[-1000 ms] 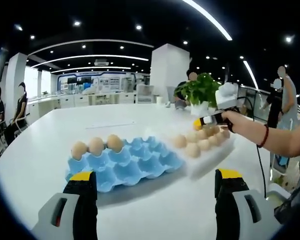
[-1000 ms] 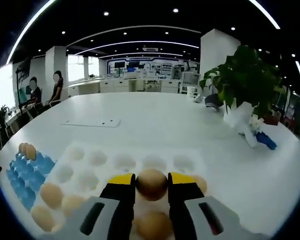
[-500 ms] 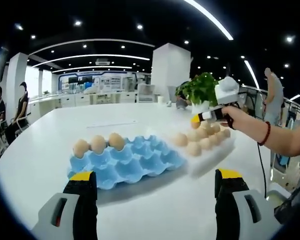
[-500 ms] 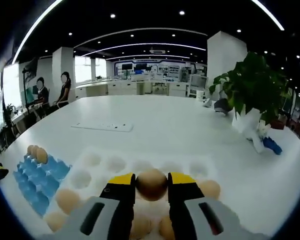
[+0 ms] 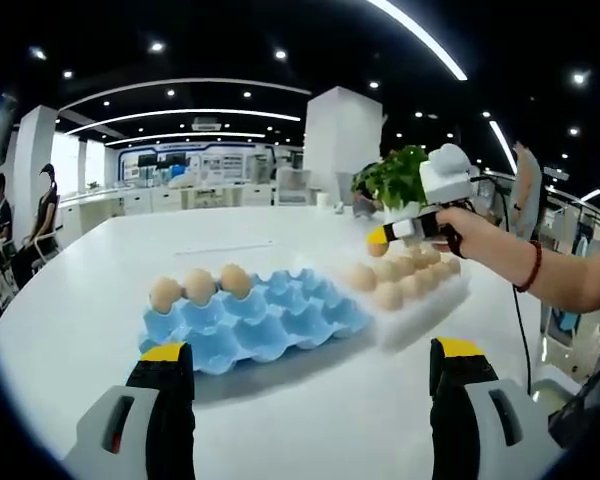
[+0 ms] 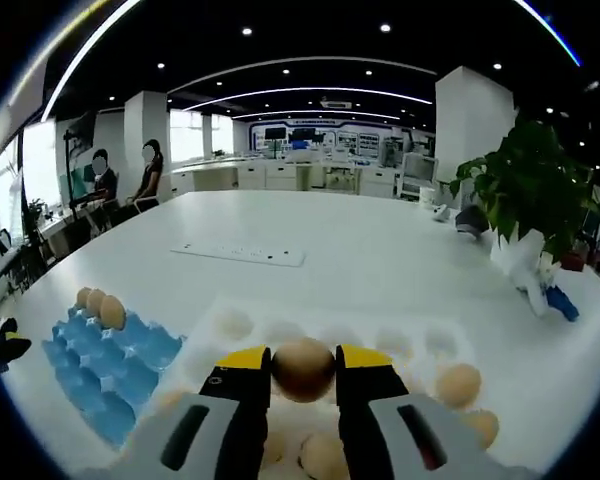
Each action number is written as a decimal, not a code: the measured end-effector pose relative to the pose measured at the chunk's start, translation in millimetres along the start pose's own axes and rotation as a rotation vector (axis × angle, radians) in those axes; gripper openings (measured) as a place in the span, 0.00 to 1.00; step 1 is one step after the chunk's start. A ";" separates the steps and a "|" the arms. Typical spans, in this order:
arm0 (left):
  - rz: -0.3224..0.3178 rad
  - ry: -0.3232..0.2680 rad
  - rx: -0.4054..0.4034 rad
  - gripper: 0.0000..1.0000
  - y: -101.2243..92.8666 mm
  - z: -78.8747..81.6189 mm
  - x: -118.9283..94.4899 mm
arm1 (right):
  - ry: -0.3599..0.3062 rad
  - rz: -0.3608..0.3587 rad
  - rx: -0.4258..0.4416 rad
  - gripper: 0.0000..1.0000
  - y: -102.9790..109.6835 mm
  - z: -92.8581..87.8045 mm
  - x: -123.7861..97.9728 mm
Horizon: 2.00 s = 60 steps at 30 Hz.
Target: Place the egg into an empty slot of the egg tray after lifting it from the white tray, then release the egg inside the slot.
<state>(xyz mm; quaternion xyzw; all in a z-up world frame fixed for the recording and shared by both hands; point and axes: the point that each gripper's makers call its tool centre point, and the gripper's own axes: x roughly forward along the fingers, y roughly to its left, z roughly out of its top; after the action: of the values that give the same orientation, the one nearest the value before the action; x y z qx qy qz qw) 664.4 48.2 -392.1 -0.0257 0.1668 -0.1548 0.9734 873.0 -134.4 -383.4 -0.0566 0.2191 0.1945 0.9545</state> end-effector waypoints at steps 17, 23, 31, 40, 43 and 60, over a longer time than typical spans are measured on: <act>0.004 -0.004 0.002 1.00 8.2 -1.0 -3.8 | -0.019 0.132 -0.040 0.26 68.7 15.1 10.5; 0.005 -0.002 0.004 1.00 14.1 -2.6 -4.3 | -0.025 0.169 -0.062 0.26 92.6 17.9 13.4; 0.010 -0.001 0.008 1.00 15.4 -4.0 -7.5 | -0.037 0.241 -0.080 0.26 125.4 20.8 19.6; 0.011 -0.006 0.007 1.00 13.6 -4.1 -10.0 | -0.034 0.312 -0.091 0.26 154.5 20.1 31.0; 0.010 -0.005 0.008 1.00 11.5 -4.3 -10.6 | -0.035 0.326 -0.092 0.26 162.1 17.6 32.2; 0.006 -0.003 0.012 1.00 0.8 -3.8 -10.3 | 0.022 0.368 -0.096 0.26 178.7 -0.8 53.7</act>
<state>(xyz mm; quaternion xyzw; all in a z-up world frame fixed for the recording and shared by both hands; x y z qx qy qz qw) 654.2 52.2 -392.5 -0.0194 0.1646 -0.1528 0.9743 846.3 48.1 -411.8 -0.0630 0.2266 0.3755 0.8965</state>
